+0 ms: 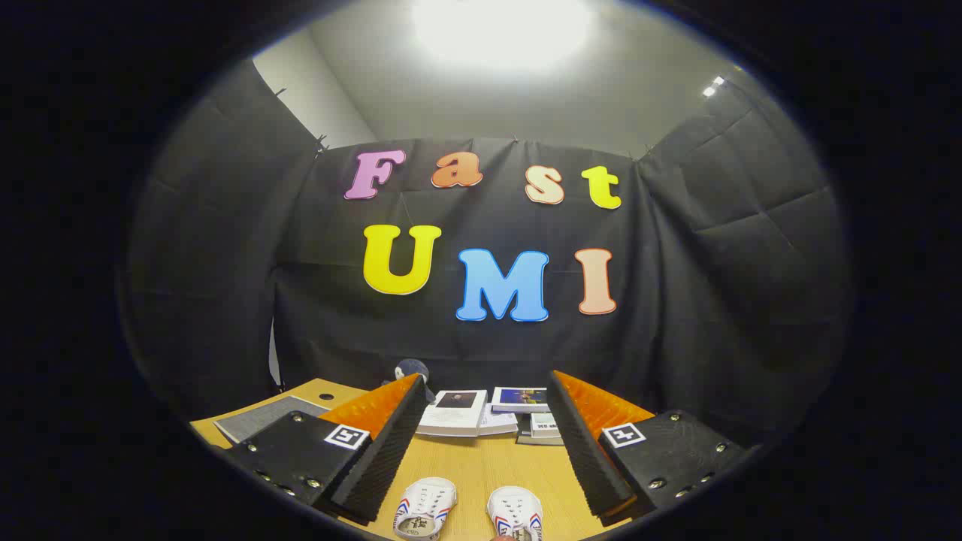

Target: Open the storage box then place both shoes into the box .Put the left shoe in first, then the right shoe, with the right side of both shoes facing outward in a uniform manner.

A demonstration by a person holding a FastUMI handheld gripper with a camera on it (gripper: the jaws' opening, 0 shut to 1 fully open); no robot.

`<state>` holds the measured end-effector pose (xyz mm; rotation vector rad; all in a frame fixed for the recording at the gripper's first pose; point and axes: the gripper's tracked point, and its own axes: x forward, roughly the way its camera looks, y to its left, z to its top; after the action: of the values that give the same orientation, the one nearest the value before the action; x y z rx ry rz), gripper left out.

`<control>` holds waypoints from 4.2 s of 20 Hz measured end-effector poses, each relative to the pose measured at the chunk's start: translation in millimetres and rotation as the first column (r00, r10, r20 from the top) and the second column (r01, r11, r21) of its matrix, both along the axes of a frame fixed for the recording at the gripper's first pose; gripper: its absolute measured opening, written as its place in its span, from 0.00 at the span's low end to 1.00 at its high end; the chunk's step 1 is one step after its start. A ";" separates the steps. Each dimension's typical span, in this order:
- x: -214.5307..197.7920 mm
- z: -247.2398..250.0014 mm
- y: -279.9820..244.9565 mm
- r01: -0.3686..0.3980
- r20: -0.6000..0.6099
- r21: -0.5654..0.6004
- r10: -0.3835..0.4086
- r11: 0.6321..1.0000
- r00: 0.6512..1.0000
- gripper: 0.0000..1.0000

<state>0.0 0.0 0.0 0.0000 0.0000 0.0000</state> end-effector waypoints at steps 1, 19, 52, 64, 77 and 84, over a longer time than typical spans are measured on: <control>0.1 -0.7 0.3 -0.004 0.000 -0.002 0.004 1.000 1.000 0.97; 1.9 6.4 13.7 -0.055 0.015 0.049 0.054 0.997 0.998 0.97; -24.1 -173.6 168.6 0.112 -0.282 0.952 0.670 0.286 0.686 0.96; -29.9 -203.4 200.8 0.256 -0.247 0.961 0.744 0.105 0.621 0.39; -19.3 -140.3 195.0 0.075 -0.164 0.986 0.789 0.149 0.592 0.01; -8.2 -80.0 216.8 -0.029 -0.108 0.988 0.826 0.149 0.553 0.01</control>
<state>-8.2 216.8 -80.0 1.2823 0.7879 0.7162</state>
